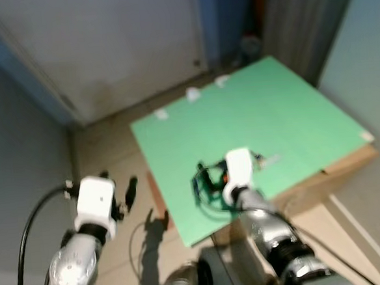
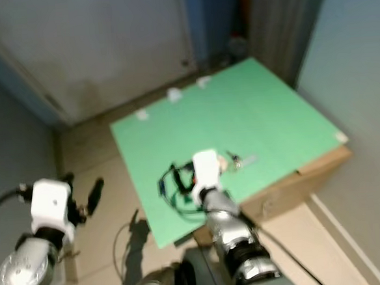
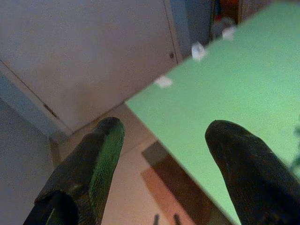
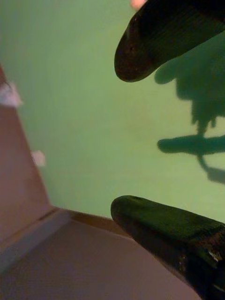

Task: Hang keys on a hook

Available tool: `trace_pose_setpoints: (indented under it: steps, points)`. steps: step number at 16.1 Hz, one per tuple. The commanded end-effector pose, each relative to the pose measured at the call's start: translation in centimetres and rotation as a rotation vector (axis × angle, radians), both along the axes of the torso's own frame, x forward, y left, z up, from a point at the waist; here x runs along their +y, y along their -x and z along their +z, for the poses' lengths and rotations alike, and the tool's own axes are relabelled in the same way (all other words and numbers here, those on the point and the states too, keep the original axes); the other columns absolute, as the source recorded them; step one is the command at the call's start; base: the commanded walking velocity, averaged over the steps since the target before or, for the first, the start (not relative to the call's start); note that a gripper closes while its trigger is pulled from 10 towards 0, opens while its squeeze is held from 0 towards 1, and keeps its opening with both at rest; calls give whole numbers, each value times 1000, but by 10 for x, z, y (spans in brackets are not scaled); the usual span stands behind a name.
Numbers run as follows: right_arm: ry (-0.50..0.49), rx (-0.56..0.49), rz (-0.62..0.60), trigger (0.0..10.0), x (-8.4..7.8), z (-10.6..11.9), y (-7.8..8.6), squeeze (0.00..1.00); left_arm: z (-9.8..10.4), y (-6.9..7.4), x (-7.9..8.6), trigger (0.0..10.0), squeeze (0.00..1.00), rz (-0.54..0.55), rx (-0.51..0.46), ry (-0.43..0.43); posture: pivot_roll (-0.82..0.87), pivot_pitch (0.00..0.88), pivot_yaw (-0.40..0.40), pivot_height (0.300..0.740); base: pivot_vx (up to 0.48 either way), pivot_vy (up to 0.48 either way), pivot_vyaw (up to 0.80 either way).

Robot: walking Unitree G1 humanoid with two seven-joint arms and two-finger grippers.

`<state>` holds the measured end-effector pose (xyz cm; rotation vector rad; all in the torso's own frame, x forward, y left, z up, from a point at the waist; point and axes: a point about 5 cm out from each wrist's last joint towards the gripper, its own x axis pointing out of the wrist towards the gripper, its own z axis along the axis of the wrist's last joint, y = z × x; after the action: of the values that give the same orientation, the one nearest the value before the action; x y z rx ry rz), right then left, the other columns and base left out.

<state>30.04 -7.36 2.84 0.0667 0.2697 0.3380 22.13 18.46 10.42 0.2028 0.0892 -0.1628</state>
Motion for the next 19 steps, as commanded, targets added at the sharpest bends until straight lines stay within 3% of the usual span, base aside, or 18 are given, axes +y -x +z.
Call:
trace_pose_setpoints:
  steps: [1,4,7,11,14,15,19]
  points:
    - [35,1,-4,10000,-6,-4,3,0,-6,-1,-6,10000,0,-8,25,16,94,123,160,740,0,0,0]
    - [131,-6,-24,10000,-28,-11,3,0,-6,-1,-45,10000,0,-74,14,83,44,174,77,740,0,0,0]
    - [195,-40,-71,10000,-38,-6,-4,0,-5,6,-56,10000,0,-69,14,123,39,216,60,740,0,0,0]
    - [186,-35,-70,10000,-30,-3,-10,0,4,14,-71,10000,0,-86,1,193,69,233,32,740,0,0,0]
    - [187,-19,-50,10000,-23,-1,-14,0,12,34,-75,10000,0,-81,2,197,138,262,3,740,0,0,0]
    - [196,-18,-32,10000,-18,1,-15,0,11,49,-73,10000,0,-59,24,190,170,271,-9,740,0,0,0]
    - [217,-15,-12,10000,-11,-1,-14,0,14,73,-75,10000,0,-34,60,192,234,308,-21,740,0,0,0]
